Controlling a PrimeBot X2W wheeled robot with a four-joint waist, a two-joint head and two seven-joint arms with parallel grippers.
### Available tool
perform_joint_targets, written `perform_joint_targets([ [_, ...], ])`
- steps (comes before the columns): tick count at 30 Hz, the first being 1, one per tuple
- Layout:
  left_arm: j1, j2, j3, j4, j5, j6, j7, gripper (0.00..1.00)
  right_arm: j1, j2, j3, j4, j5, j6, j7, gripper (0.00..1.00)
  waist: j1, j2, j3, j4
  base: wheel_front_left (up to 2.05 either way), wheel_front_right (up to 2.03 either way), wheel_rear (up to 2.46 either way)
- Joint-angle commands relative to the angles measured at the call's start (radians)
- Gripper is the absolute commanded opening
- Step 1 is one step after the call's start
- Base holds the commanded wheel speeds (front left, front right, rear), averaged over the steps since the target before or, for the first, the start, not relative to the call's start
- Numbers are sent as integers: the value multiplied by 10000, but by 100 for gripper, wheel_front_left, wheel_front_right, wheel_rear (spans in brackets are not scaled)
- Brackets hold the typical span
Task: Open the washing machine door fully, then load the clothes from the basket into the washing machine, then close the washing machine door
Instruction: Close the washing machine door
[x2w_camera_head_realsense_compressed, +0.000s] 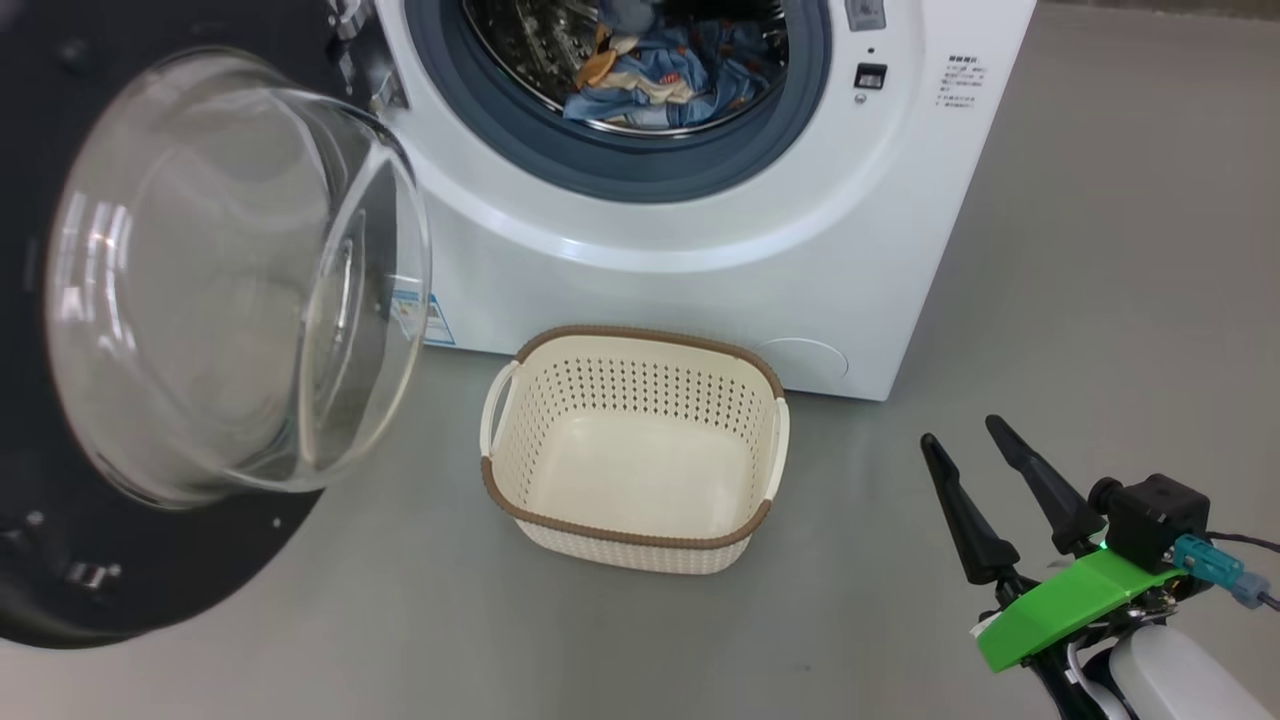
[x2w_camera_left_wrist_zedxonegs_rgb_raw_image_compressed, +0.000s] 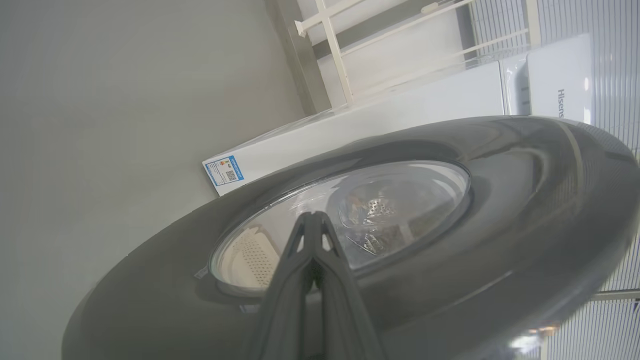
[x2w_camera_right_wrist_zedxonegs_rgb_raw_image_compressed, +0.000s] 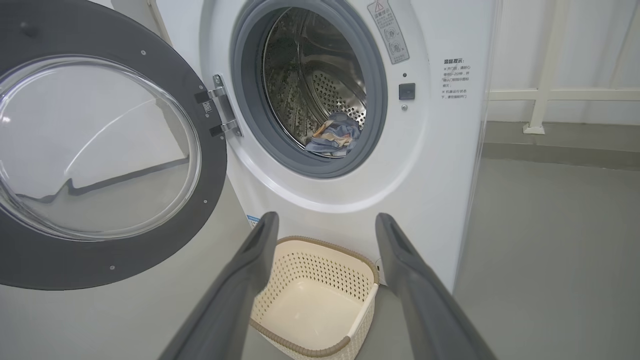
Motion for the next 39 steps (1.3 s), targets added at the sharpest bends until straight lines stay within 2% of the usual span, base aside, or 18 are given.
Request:
perform_joint_targets([
  [1, 128, 372, 44, -512, -121, -69, 412, 0, 79, -11, 56, -193, 38, 44, -80, 100, 1, 0, -127, 0, 0, 0, 0],
  [5, 523, 129, -2, -1307, -394, -15, 1038, 0, 203, 187, -73, -208, 53, 44, -80, 100, 1, 0, -323, -90, 0, 0, 0],
  [8, 914, -124, -33, -2040, -600, 242, 1473, 0, 336, 319, -162, -198, 49, 44, -80, 100, 1, 0, -484, -155, 0, 0, 0],
  [11, 1299, -420, -42, -2921, -811, 664, 1817, 0, 460, 450, -277, -205, 44, 44, -80, 100, 1, 0, -650, -241, 0, 0, 0],
  [12, 1551, -662, -54, -3600, -1022, 1009, 2111, 0, 539, 525, -344, -207, 37, 44, -80, 100, 1, 0, -752, -303, 0, 0, 0],
  [19, 2415, -1561, -464, -6203, -1378, 2400, 2819, 0, 729, 666, -442, -226, 3, 44, -80, 100, 1, 0, -896, -505, 0, 0, 0],
  [25, 2977, -2176, -868, -7444, -1271, 2942, 2826, 0, 642, 681, -383, -206, -2, 44, -80, 100, 1, 0, -931, -876, 0, 0, 0],
  [31, 3302, -2830, -1098, -7832, -1024, 3067, 2325, 0, 580, 685, -371, -166, 2, 44, -80, 100, 1, 0, -933, -1535, 0, 0, 0],
  [39, 3274, -3488, -1355, -7381, -648, 2548, 1536, 0, 597, 705, -400, -91, 33, 44, -80, 100, 1, 0, -1039, -2465, 0, 0, 0],
])
